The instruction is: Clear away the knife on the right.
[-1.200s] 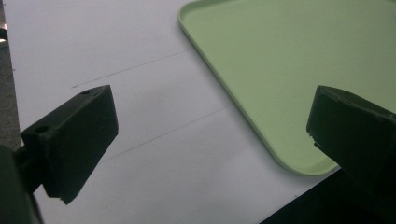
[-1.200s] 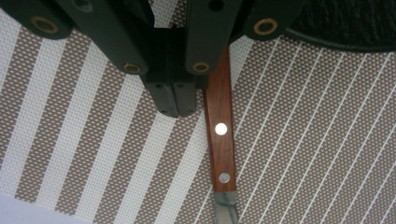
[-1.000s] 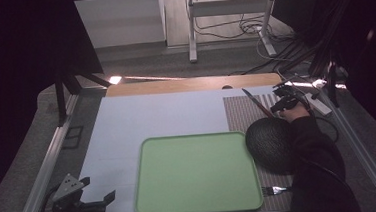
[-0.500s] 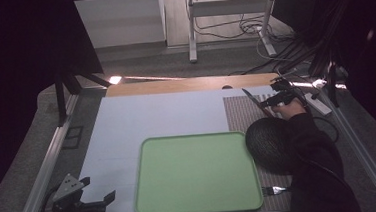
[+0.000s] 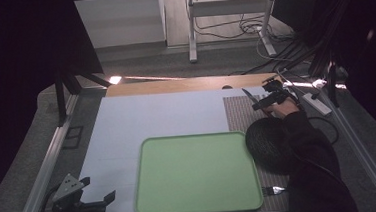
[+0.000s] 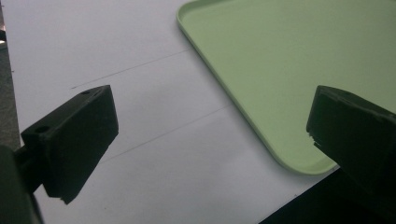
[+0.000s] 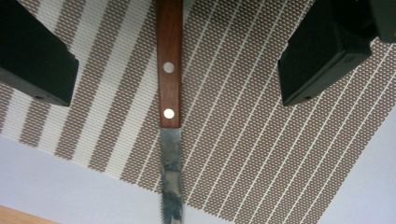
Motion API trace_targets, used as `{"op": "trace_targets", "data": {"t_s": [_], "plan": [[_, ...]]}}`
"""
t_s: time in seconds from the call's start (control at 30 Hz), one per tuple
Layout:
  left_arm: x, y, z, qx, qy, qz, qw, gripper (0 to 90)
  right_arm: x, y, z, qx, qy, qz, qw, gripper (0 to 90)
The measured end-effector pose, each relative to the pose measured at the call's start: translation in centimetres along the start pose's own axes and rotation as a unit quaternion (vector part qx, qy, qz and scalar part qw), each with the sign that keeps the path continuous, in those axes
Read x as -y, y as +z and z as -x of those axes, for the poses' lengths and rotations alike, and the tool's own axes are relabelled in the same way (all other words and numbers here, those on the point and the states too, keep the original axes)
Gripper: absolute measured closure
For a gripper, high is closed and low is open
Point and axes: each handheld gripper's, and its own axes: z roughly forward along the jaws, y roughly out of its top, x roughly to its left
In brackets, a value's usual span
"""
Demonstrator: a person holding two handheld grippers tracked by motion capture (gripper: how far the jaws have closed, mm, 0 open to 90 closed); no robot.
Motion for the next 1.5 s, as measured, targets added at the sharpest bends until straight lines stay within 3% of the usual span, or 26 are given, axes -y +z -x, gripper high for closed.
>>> {"op": "trace_targets", "data": {"t_s": [0.13,0.3,0.47,0.53,0.63,0.7,0.77,0.93,1.1,1.27,1.3,1.5], "plan": [[0.0,0.0,0.0,0.000,-0.001,0.000,1.0000,2.3,-0.1,1.1,0.0,0.014,0.003,-0.009,0.9999,0.0],[0.0,0.0,-0.1,0.001,-0.003,0.000,1.0000,2.3,0.0,2.2,0.3,0.006,0.021,-0.025,0.9994,0.0],[0.0,0.0,-0.1,0.001,-0.004,-0.001,1.0000,2.3,0.2,3.0,0.6,0.023,0.004,-0.030,0.9993,0.1],[0.0,0.0,-0.1,0.001,-0.003,-0.001,1.0000,2.4,0.1,3.0,0.5,0.026,-0.006,-0.024,0.9994,5.0],[0.0,0.1,-0.1,0.001,-0.004,-0.002,1.0000,2.5,-0.1,2.7,0.4,0.019,-0.019,-0.006,0.9996,23.4],[0.0,0.1,-0.1,0.001,-0.005,-0.003,1.0000,2.5,-0.1,2.6,0.4,0.017,-0.020,-0.005,0.9996,26.4],[0.0,0.1,-0.1,0.000,-0.005,-0.004,1.0000,2.5,-0.3,2.4,0.5,0.016,-0.020,-0.002,0.9997,45.2],[0.0,0.1,-0.1,0.000,-0.005,-0.005,1.0000,2.6,0.0,1.9,1.1,0.006,-0.026,0.000,0.9996,77.0],[0.0,0.1,-0.1,0.000,-0.005,-0.005,1.0000,2.7,0.1,1.8,1.5,-0.007,-0.017,-0.003,0.9998,77.4],[0.0,0.1,-0.1,0.000,-0.005,-0.005,1.0000,2.7,0.1,1.7,1.6,-0.009,-0.031,-0.002,0.9995,77.7],[0.0,0.1,-0.1,0.000,-0.005,-0.005,1.0000,2.7,0.2,1.6,1.7,0.000,-0.046,-0.003,0.9989,77.7],[0.0,0.1,-0.1,0.000,-0.004,-0.006,1.0000,2.8,0.6,0.8,2.6,0.003,-0.046,0.009,0.9989,77.7]]}}
